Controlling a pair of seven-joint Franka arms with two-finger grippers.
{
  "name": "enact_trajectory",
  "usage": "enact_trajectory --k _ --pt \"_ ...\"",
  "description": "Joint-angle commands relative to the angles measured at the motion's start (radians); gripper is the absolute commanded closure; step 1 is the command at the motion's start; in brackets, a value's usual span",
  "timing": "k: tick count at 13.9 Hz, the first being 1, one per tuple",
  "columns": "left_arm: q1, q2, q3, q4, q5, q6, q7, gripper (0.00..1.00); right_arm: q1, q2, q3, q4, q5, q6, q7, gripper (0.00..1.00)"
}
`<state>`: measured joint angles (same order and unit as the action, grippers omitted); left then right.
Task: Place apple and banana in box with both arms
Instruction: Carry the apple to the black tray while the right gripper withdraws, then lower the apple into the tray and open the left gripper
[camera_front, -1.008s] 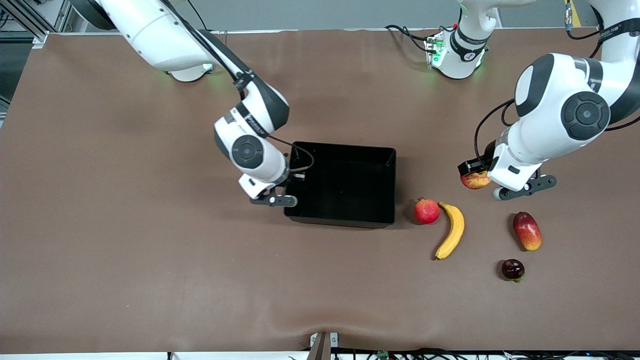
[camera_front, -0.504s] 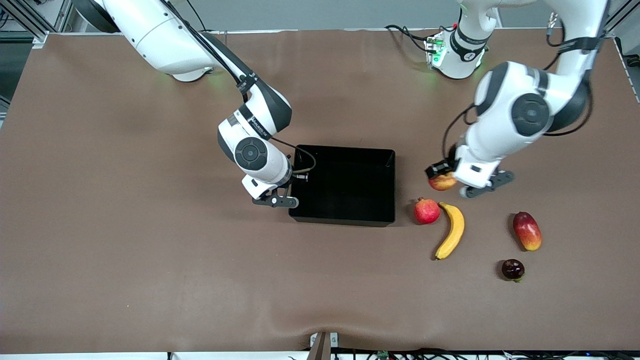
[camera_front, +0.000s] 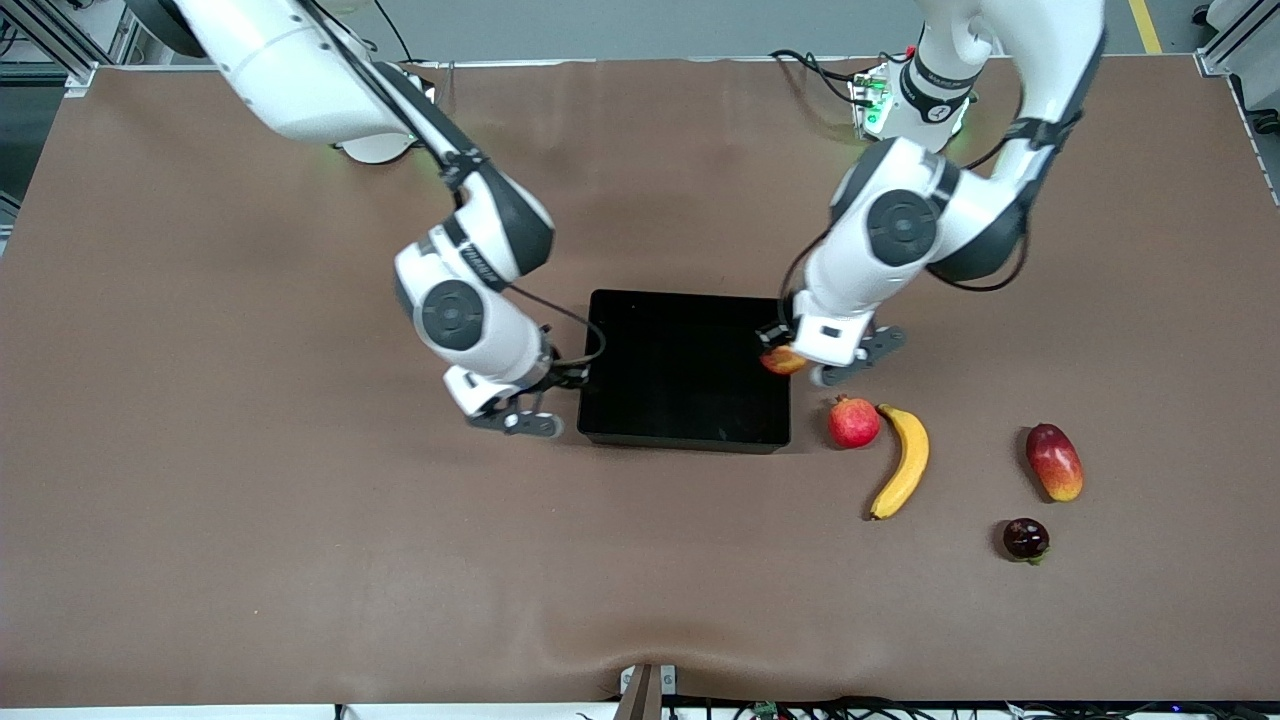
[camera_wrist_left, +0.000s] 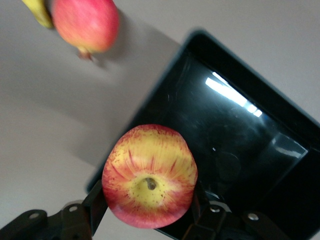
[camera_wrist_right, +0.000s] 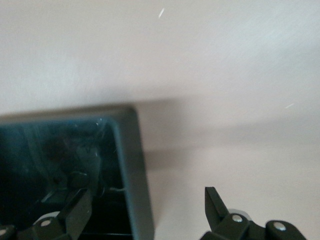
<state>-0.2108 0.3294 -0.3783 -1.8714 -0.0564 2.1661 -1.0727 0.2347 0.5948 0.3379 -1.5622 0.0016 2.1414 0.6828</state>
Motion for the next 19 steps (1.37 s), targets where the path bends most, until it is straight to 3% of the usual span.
enact_trajectory --k 1,8,11,12,15,16,19 --pt "-0.033 0.091 0.004 0.083 0.007 -0.005 -0.042 1.00 -0.096 -0.076 0.012 -0.021 0.005 -0.041 -0.103 0.00" --pt "-0.055 0.249 0.002 0.084 0.066 0.144 -0.042 1.00 -0.273 -0.243 0.007 -0.022 0.005 -0.219 -0.354 0.00" --pt "-0.062 0.283 0.002 0.084 0.125 0.152 -0.044 1.00 -0.253 -0.277 -0.126 0.030 0.009 -0.328 -0.500 0.00" --pt "-0.062 0.286 0.002 0.084 0.125 0.152 -0.044 0.93 -0.241 -0.300 -0.185 0.042 0.018 -0.343 -0.570 0.00" --pt "-0.062 0.292 0.006 0.084 0.130 0.152 -0.039 0.39 -0.186 -0.393 -0.342 0.045 0.018 -0.371 -0.712 0.00" --pt "-0.062 0.292 0.006 0.086 0.144 0.152 -0.038 0.00 -0.164 -0.426 -0.383 0.045 0.018 -0.386 -0.715 0.00" --pt "-0.062 0.283 0.004 0.103 0.165 0.140 -0.041 0.00 -0.164 -0.506 -0.416 0.042 0.015 -0.420 -0.715 0.00"
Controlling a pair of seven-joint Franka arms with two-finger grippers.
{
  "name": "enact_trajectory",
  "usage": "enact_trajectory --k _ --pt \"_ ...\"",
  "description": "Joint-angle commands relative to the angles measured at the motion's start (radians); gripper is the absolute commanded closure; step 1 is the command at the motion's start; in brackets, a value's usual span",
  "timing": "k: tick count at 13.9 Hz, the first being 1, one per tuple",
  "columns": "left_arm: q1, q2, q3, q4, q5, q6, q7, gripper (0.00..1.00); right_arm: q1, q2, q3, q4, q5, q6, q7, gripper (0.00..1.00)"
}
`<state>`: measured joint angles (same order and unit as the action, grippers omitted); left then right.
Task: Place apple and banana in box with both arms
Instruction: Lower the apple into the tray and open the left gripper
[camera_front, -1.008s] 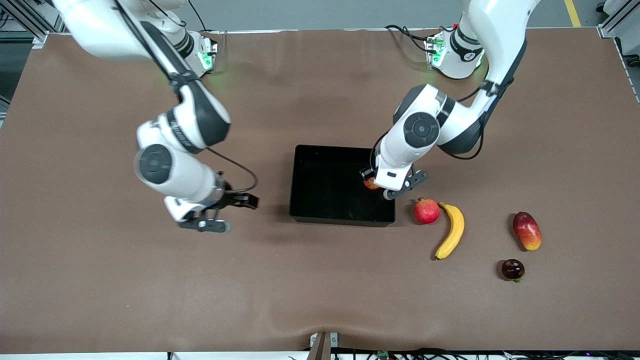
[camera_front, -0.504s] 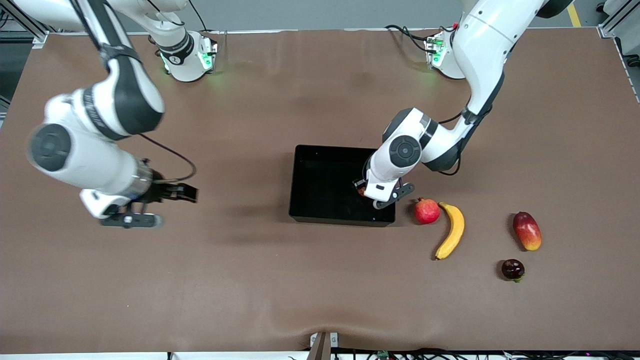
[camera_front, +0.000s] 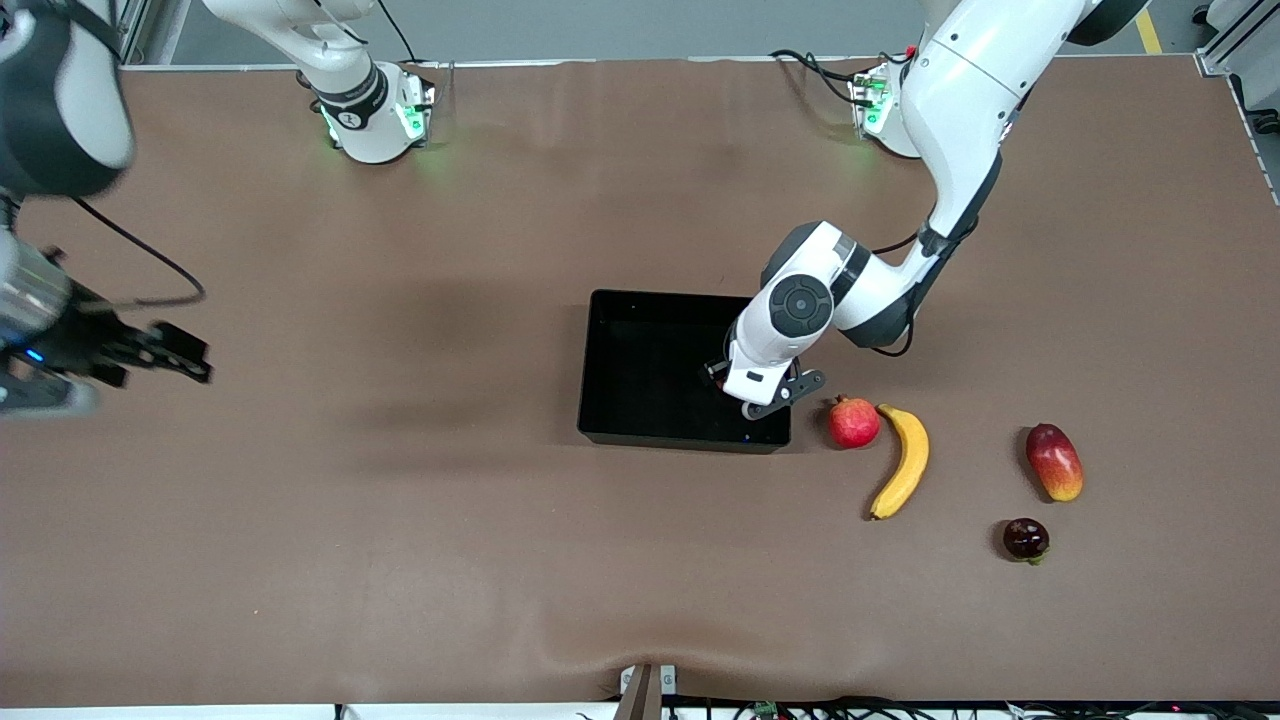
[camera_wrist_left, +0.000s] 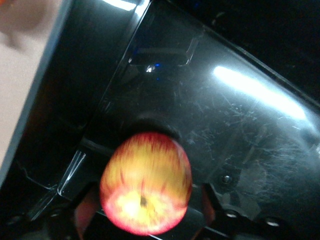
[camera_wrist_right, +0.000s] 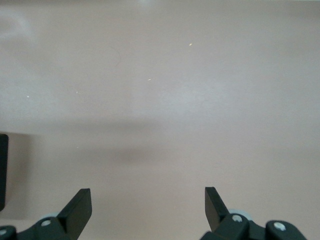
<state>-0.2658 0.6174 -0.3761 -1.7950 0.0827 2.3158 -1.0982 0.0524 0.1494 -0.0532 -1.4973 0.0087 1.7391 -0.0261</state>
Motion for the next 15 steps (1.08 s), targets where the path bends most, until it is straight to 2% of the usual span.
enact_trajectory --k 1,4,6,8,11,15 --pt "-0.007 -0.016 0.002 0.040 0.025 -0.030 -0.017 0.00 0.007 -0.085 -0.025 -0.023 0.008 -0.056 -0.003 0.00" --pt "0.010 -0.053 -0.001 0.146 0.025 -0.195 -0.017 0.00 -0.011 -0.113 -0.025 -0.021 0.008 -0.171 0.023 0.00" --pt "0.019 -0.068 0.002 0.251 0.022 -0.323 -0.015 0.00 -0.037 -0.125 -0.016 -0.018 0.010 -0.208 0.041 0.00" --pt "0.066 -0.083 0.006 0.298 0.026 -0.384 0.000 0.00 -0.046 -0.161 -0.017 -0.026 0.011 -0.228 0.055 0.00" --pt "0.155 -0.096 0.006 0.293 0.028 -0.381 0.128 0.00 -0.046 -0.168 -0.020 -0.026 0.011 -0.259 0.091 0.00" --pt "0.244 -0.047 0.008 0.281 0.029 -0.325 0.271 0.00 -0.063 -0.165 -0.025 -0.020 0.011 -0.256 0.075 0.00"
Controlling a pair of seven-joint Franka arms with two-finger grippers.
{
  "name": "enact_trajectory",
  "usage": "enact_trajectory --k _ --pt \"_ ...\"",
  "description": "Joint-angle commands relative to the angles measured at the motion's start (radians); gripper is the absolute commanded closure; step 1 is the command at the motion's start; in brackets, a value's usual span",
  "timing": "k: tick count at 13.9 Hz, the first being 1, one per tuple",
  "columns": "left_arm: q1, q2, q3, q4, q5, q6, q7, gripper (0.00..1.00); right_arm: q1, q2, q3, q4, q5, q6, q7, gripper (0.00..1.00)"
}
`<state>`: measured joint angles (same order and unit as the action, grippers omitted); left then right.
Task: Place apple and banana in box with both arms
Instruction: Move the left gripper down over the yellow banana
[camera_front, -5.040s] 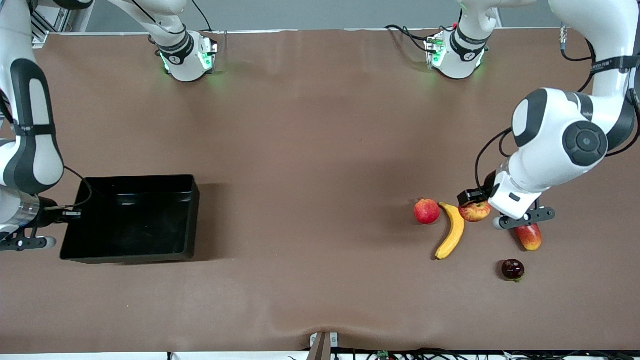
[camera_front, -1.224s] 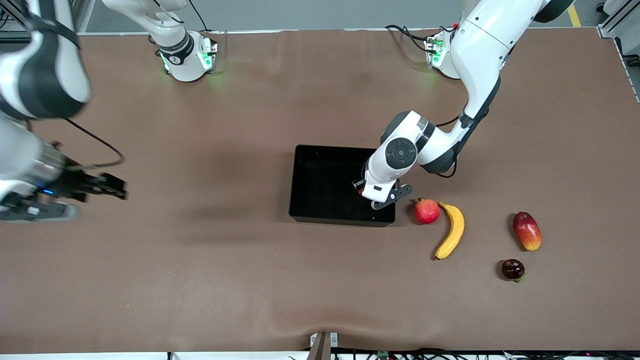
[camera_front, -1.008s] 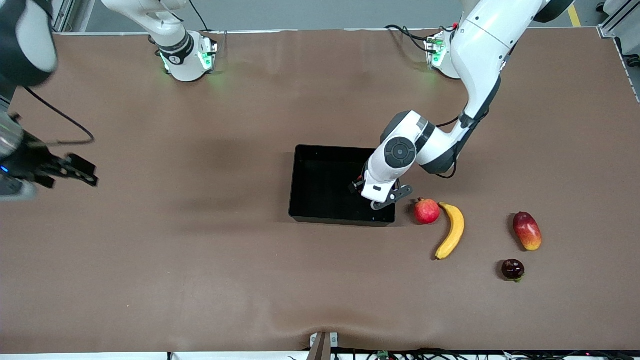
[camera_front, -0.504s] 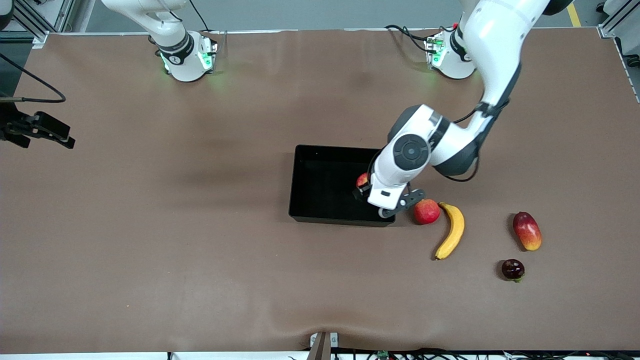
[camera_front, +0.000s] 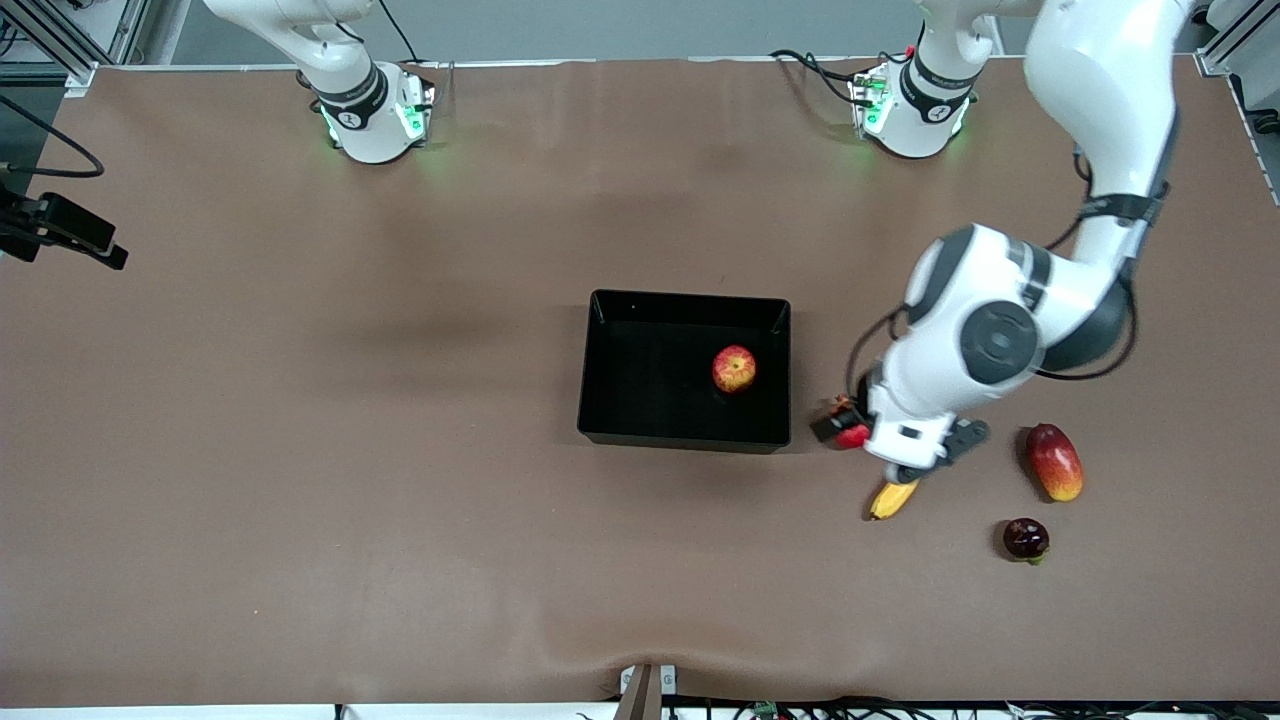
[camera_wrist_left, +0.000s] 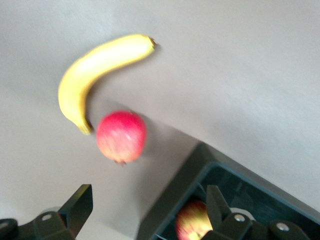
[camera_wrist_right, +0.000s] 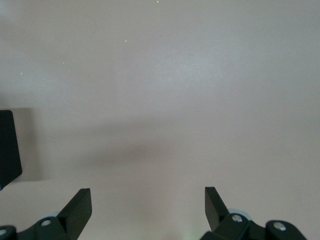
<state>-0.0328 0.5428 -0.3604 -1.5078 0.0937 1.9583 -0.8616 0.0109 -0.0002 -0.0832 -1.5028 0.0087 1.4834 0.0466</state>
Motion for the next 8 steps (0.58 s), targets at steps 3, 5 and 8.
enact_trajectory --k 3,5,8 --pt "0.062 0.084 -0.006 -0.052 0.094 0.135 0.070 0.00 -0.017 -0.012 0.007 -0.016 0.011 -0.003 0.004 0.00" --pt "0.100 0.124 -0.006 -0.057 0.168 0.169 0.128 0.00 -0.019 -0.012 0.008 -0.014 0.011 0.002 0.001 0.00" --pt "0.158 0.163 -0.006 -0.052 0.185 0.198 0.266 0.00 -0.003 -0.004 0.011 -0.014 0.011 0.005 0.013 0.00"
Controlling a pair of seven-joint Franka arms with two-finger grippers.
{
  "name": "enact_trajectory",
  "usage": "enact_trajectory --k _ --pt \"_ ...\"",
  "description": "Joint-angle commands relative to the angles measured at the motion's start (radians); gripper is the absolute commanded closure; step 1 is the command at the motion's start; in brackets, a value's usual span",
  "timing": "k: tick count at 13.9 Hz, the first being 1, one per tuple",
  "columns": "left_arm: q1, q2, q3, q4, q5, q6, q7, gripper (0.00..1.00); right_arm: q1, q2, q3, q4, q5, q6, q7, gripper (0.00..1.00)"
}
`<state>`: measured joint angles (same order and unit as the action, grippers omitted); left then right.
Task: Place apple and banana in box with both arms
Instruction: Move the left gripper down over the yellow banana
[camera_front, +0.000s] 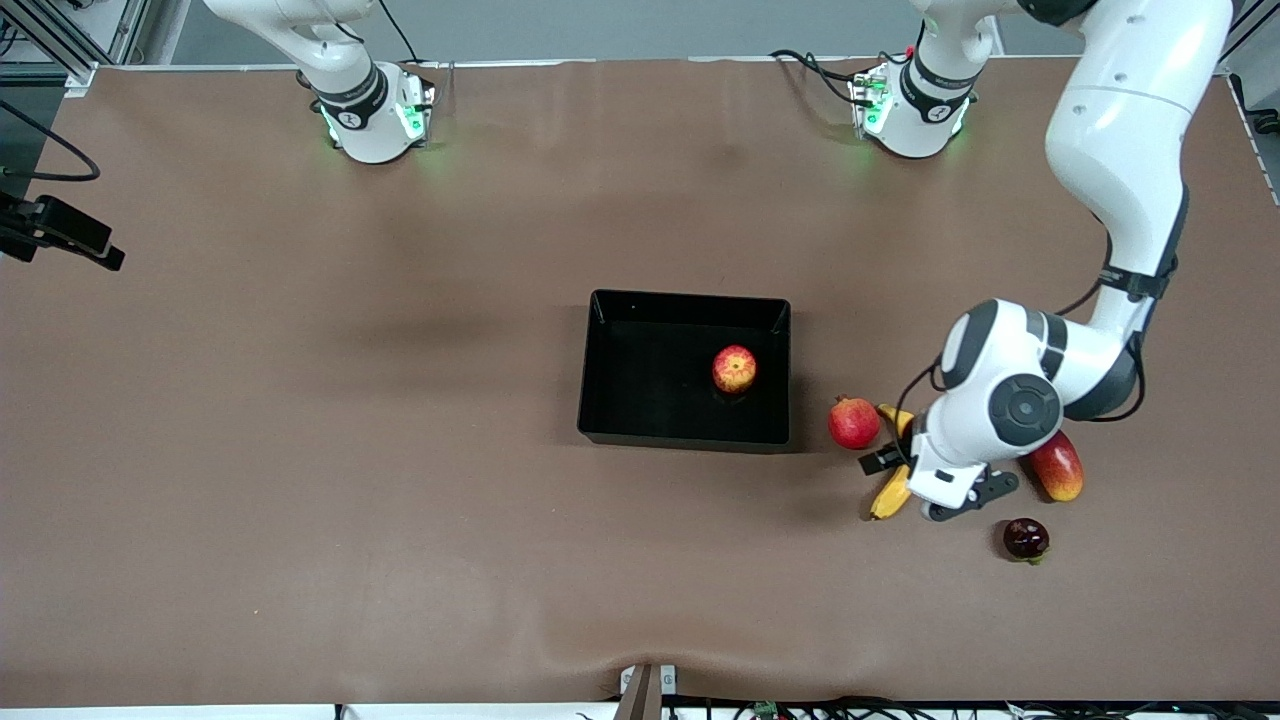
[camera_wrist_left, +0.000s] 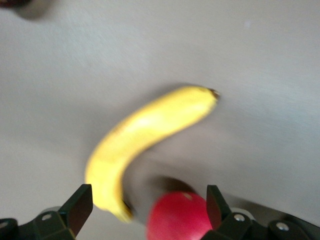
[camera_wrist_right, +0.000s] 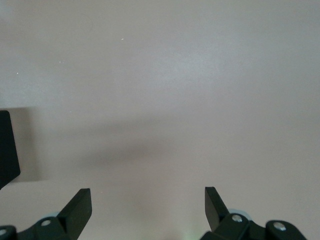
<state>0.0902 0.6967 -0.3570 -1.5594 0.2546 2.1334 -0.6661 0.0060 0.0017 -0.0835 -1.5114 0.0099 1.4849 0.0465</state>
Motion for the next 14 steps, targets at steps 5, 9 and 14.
enact_trajectory --k 5,9,14 --pt "0.052 0.096 -0.010 -0.007 0.025 0.097 0.138 0.00 0.002 -0.005 0.013 -0.004 0.008 0.012 0.013 0.00" --pt "0.051 0.106 -0.010 -0.024 0.023 0.095 0.149 0.01 0.005 -0.003 0.013 -0.004 0.010 0.021 0.015 0.00" --pt "0.086 0.069 -0.011 -0.025 0.023 0.050 0.235 1.00 0.009 0.003 0.013 -0.004 0.009 0.054 0.013 0.00"
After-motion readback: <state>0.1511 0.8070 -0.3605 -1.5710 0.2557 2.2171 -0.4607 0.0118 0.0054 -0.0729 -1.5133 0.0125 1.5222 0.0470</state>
